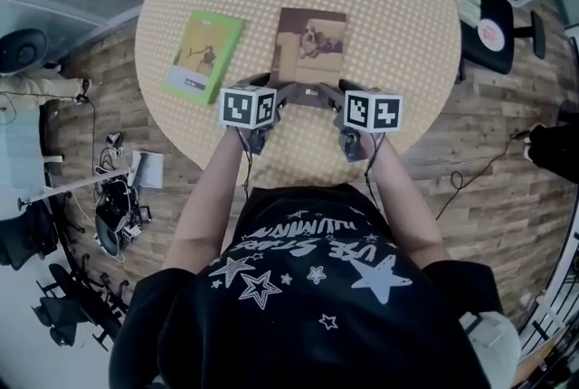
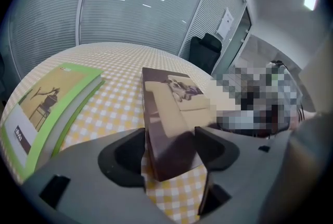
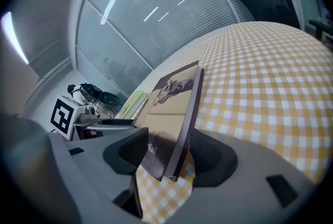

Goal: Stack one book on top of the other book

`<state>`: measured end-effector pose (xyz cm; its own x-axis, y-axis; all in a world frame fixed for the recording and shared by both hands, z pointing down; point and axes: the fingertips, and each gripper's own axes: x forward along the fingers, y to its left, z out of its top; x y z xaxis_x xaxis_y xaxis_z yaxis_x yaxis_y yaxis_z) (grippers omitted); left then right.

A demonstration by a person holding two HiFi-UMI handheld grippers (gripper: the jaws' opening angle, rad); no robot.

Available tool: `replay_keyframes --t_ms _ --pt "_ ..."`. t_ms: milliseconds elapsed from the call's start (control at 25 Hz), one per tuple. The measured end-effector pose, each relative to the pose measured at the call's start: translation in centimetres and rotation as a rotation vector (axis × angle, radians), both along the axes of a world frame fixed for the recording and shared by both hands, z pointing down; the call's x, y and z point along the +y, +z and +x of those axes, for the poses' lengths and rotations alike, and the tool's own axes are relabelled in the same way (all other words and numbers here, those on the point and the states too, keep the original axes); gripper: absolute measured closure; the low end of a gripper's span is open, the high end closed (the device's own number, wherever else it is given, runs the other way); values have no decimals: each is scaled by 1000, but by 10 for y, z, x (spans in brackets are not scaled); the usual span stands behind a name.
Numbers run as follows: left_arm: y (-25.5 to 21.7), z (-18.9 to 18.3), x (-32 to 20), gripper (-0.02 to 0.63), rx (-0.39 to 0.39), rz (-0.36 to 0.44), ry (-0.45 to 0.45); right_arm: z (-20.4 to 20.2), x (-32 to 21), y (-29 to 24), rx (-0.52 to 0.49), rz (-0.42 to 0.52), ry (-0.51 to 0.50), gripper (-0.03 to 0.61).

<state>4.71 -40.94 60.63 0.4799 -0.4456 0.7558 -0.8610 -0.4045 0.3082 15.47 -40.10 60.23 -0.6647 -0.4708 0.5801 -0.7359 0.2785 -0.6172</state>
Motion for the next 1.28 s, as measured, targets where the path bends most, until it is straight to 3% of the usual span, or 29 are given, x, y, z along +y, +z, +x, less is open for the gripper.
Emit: replay_keyframes --t_ms 200,600,920,1280 --pt "1 1 0 321 31 -26 -12 -7 1 5 79 32 -37 345" --pt "-3 5 6 331 9 -20 -51 -5 6 3 85 14 -13 347" --pt "-29 -1 20 333 17 66 -97 -10 18 -20 47 84 -7 347" --pt "-72 -55 20 333 5 159 -129 -63 16 -57 35 148 -55 347"
